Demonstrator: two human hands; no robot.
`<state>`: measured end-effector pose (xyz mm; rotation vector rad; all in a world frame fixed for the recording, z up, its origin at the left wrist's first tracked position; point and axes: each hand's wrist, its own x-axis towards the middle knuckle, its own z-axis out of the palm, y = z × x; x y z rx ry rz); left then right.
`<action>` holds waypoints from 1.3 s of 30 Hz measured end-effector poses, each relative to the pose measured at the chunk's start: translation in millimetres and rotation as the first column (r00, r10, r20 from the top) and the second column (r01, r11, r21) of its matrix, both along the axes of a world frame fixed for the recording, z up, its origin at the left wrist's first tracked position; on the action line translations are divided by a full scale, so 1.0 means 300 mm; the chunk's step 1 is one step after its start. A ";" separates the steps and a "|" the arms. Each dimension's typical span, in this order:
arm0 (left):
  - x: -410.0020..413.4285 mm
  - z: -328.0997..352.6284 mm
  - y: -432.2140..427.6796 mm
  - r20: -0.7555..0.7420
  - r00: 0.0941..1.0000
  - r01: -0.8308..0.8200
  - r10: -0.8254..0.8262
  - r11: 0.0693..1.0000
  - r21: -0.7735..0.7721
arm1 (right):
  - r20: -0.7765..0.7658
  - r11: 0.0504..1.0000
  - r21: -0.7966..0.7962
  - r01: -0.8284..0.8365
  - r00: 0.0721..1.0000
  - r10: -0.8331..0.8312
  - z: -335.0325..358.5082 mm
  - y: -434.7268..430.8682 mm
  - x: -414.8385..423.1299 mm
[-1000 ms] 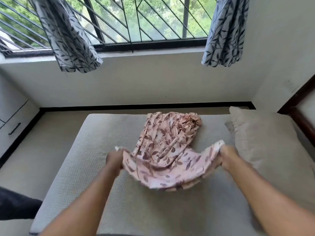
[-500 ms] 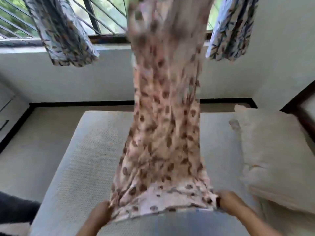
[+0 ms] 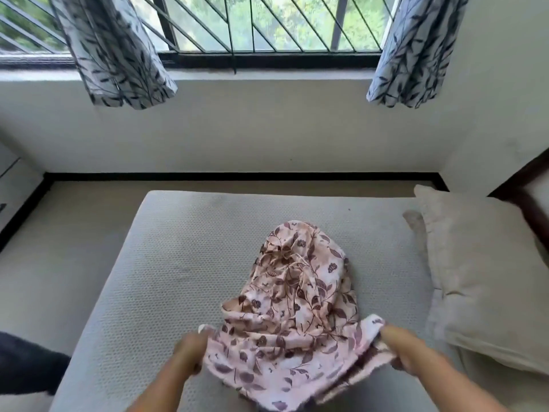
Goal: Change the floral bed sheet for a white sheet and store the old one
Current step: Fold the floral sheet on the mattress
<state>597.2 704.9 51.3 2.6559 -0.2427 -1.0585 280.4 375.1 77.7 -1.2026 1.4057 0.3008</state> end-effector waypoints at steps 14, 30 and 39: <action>0.477 1.394 -0.298 -0.370 0.815 -0.236 0.447 -0.327 -0.915 | 1.000 0.912 -0.003 0.409 -0.003 0.005 1.379 -0.299 0.430; -0.149 0.577 0.171 -0.045 0.364 -0.555 0.930 0.177 -0.813 | 0.897 0.893 0.039 0.448 0.378 -0.229 0.550 -0.099 -0.143; -0.728 0.158 0.463 -0.206 0.335 -0.861 0.919 0.210 -0.463 | 0.483 0.833 -0.086 0.546 0.754 -0.444 0.139 0.231 -0.641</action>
